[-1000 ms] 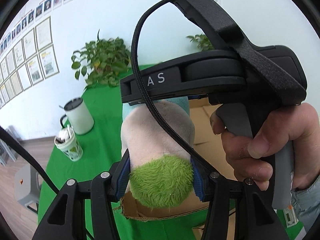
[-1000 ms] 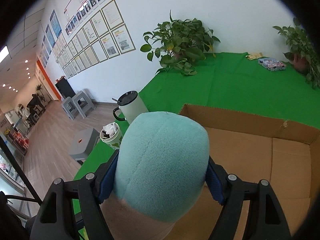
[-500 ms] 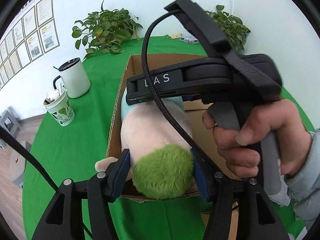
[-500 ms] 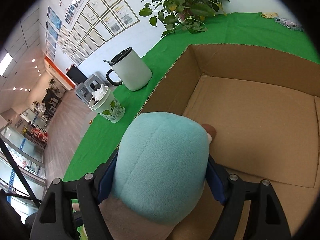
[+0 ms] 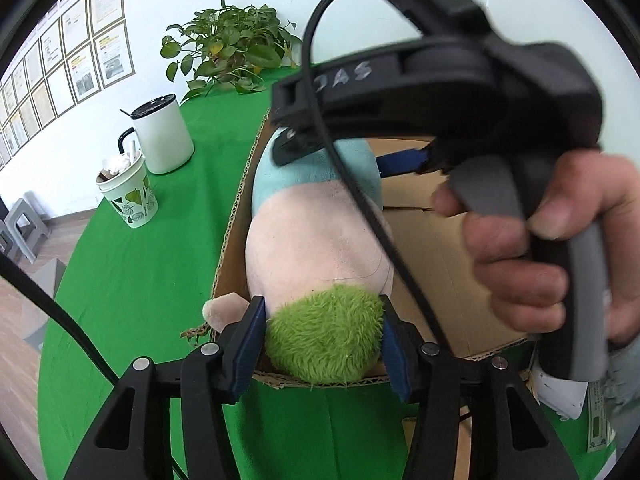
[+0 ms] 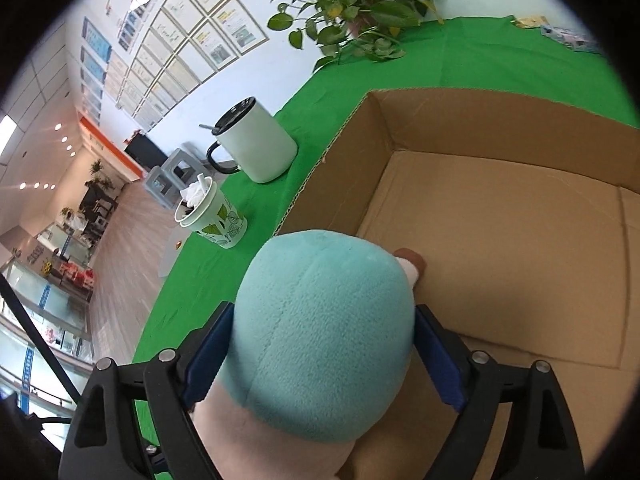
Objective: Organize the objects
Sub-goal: 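Carry the plush toy with both grippers and lower it into the large cardboard box, then open both grippers to release the plush and pull them back, then move both grippers to the long narrow cardboard box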
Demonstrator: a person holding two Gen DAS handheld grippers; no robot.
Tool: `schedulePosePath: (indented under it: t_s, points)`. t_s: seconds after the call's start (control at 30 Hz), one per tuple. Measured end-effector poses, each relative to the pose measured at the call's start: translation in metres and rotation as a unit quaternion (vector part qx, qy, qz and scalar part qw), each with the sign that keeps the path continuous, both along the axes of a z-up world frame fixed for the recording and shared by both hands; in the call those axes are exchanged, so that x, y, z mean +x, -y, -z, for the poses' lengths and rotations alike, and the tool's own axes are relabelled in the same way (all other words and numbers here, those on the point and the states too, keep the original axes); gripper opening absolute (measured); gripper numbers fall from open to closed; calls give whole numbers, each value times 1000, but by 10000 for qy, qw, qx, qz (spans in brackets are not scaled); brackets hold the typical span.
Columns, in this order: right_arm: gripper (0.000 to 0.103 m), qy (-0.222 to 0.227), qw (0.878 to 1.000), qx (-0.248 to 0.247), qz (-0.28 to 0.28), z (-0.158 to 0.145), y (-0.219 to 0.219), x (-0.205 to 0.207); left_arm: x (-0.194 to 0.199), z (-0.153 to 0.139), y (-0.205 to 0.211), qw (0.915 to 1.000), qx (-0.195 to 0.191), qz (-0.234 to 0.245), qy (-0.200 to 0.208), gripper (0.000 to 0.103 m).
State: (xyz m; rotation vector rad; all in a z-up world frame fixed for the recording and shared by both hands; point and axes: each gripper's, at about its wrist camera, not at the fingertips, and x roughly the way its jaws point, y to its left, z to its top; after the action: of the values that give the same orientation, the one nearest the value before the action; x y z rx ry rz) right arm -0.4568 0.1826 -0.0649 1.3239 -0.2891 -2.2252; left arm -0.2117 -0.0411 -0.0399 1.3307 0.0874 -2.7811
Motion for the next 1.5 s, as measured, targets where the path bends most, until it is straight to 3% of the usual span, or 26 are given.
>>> schedulePosePath:
  t_s: [0.17, 0.33, 0.4, 0.57, 0.7, 0.87, 1.1, 1.5]
  points:
    - [87, -334, 9941, 833, 608, -47, -27, 33, 1, 0, 5, 10000, 9, 8, -32, 61]
    - [87, -928, 9878, 713, 1026, -98, -78, 99, 15, -13, 3, 9996, -132, 49, -244, 63]
    - [87, -1198, 9813, 937, 1177, -108, -97, 134, 28, -25, -1, 9987, -204, 92, -451, 64]
    - [87, -1482, 9595, 1529, 1845, -108, -128, 207, 76, -61, -13, 9937, -71, 106, -1115, 76]
    - [87, -1679, 9404, 1888, 2277, -100, -135, 257, 132, -94, -32, 9813, 125, 59, -1918, 96]
    - [87, -1744, 9379, 1793, 2404, -86, -140, 303, 193, -114, -69, 9674, -237, 30, -2521, 102]
    - [87, -1834, 9409, 1849, 2164, -70, -132, 345, 236, -114, -101, 9738, -118, -26, -2273, 102]
    - [87, -1819, 9496, 1665, 1937, -49, -136, 383, 272, -109, -140, 9821, -372, 108, -1844, 102]
